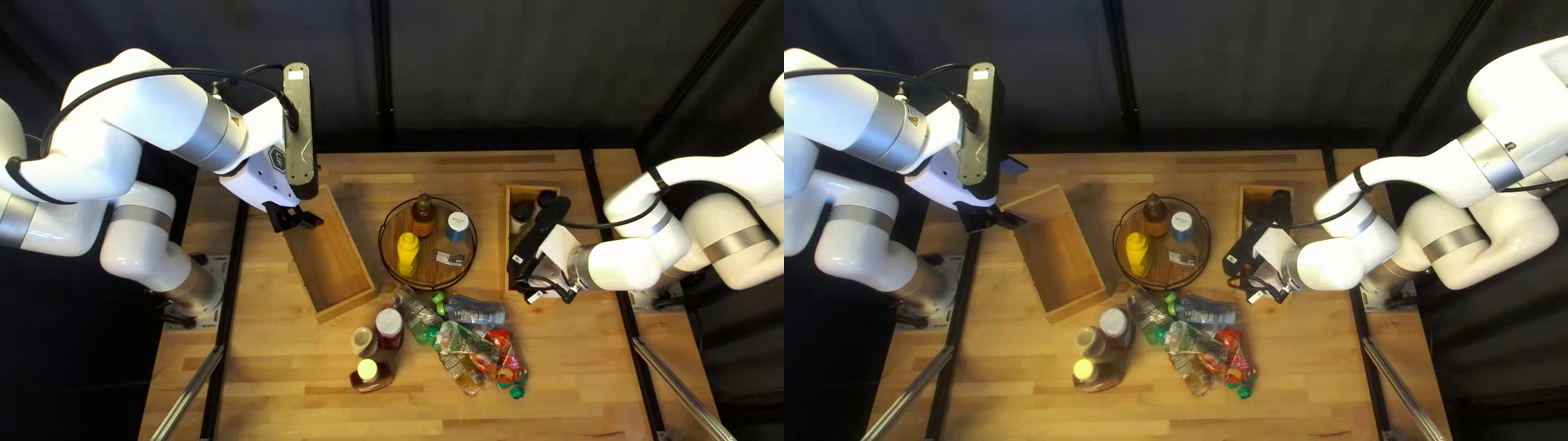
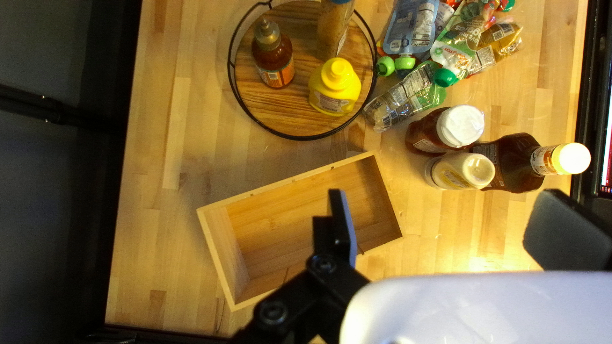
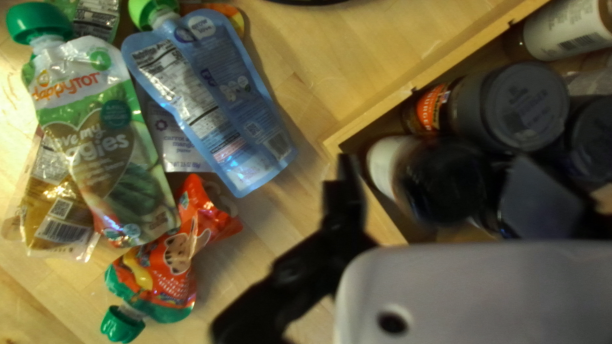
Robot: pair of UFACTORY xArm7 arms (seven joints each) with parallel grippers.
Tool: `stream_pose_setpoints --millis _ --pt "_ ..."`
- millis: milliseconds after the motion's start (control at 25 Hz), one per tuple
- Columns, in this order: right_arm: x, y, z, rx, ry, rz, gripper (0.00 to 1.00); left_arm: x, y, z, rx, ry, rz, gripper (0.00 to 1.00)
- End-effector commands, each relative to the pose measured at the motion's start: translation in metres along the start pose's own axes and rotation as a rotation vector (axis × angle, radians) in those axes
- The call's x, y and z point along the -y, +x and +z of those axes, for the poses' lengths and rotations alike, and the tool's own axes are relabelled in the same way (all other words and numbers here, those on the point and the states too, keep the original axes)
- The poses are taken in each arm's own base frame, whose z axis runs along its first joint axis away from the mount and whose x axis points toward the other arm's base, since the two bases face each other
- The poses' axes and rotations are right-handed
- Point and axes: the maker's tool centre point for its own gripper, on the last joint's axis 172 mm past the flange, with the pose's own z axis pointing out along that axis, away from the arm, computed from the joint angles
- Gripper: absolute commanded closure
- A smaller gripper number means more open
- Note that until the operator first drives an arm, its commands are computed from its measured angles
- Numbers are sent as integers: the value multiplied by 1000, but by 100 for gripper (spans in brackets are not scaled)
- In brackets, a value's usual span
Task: Separate condiments, baby food and spices and place it in 3 different racks/containers
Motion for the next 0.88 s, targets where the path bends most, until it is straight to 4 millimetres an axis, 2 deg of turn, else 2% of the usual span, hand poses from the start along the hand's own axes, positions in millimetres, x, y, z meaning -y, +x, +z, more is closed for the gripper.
stream_pose_setpoints --millis 40,320,640,840,880 --pt "6 7 -17 -4 -10 -27 1 0 0 0 0 0 0 0" --pt "9 30 -53 -11 -8 -164 0 0 0 0 0 0 0 0" --pt "20 79 -100 -12 82 -431 0 0 0 0 0 0 0 0" --pt "13 116 -119 -37 149 -554 0 0 0 0 0 0 0 0" --pt "8 129 -126 -49 168 -579 0 0 0 0 0 0 0 0"
